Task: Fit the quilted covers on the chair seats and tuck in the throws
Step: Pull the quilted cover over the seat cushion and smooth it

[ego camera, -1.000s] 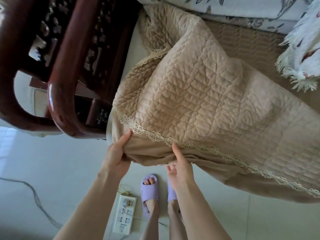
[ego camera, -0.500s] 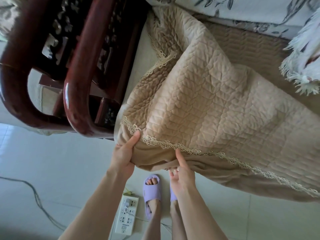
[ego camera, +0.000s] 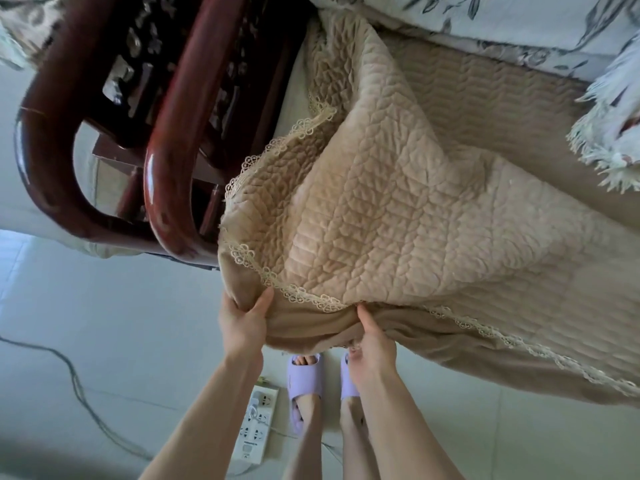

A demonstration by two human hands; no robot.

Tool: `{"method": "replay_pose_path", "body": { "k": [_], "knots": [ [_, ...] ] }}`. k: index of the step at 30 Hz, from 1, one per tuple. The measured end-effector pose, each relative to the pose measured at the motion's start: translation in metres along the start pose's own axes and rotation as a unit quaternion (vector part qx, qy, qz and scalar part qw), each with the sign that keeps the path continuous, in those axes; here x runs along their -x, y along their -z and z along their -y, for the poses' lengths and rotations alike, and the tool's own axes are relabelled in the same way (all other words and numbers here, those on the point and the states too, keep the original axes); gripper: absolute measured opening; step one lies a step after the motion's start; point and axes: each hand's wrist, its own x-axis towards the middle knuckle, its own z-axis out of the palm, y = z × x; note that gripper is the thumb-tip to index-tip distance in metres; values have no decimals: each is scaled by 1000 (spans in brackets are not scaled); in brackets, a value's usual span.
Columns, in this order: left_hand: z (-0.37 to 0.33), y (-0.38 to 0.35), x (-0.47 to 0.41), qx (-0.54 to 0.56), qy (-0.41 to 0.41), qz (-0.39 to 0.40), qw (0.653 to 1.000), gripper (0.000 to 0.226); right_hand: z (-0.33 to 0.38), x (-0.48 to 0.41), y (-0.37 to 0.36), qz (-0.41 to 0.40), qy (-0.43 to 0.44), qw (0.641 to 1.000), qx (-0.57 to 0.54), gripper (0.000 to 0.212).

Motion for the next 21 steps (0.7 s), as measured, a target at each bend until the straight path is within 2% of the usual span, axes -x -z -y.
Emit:
{"method": "replay_pose_path", "body": {
  "k": [5, 9, 11, 14, 18, 19, 21],
  "knots": [
    [4, 4, 1, -29, -40, -26, 998, 18, -6, 1, 8, -34, 24, 999, 11, 23],
    [14, 9, 3, -62, -13, 15, 998, 30, -7, 11, 17, -13, 42, 999, -8, 11],
    [19, 9, 9, -71, -16, 43, 996, 41, -8, 13, 23, -5, 52, 999, -15, 12],
    [27, 10, 21, -92, -19, 74, 993, 53, -12, 18, 36, -9, 41, 998, 43, 14],
    [25, 3, 39, -156, 1, 96, 983, 72, -4, 33, 46, -7, 39, 993, 112, 30],
    [20, -1, 45, -167, -1, 99, 981, 72, 1, 37, 48, -8, 54, 990, 127, 32],
    [9, -10, 53, -184, -34, 112, 976, 56, 11, 47, 51, -17, 104, 981, 161, 34]
  ]
}}
